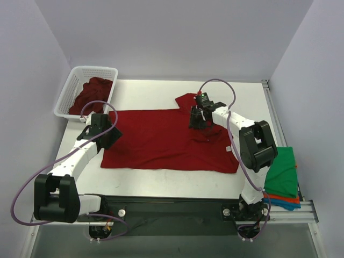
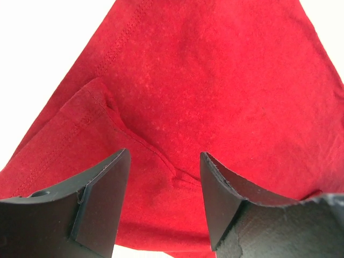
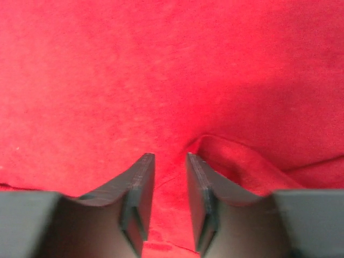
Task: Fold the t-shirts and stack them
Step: Fold the flattened tshirt in 1/3 of the way
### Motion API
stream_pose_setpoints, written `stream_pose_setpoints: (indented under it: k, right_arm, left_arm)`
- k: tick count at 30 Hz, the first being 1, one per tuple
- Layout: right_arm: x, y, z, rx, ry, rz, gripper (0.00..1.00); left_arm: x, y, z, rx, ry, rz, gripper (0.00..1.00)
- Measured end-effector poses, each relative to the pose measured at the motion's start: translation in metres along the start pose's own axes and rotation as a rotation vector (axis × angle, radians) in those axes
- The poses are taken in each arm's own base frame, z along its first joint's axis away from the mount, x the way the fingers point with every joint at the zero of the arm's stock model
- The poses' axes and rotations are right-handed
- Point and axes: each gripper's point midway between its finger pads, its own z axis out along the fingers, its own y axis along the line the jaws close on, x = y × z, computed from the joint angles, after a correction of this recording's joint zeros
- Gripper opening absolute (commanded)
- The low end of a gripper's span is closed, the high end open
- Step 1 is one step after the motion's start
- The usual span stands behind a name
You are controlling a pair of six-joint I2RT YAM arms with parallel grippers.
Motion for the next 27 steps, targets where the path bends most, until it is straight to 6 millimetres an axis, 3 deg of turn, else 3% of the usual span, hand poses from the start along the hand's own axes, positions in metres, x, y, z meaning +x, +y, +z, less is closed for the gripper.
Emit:
stream_pose_setpoints:
  k: [8, 27]
  right_arm:
    - [-0.001, -0.017, 0.000, 0.023, 0.012, -0.013, 0.39]
    - [0.007, -0.016, 0.004, 0.007, 0.044, -0.039, 0.38]
  left_arm:
    - [0.003, -0.001, 0.000, 0.010, 0.013, 0.001, 0.65]
    - [0.005, -0.003, 0.000, 0.022, 0.021, 0.002, 0.65]
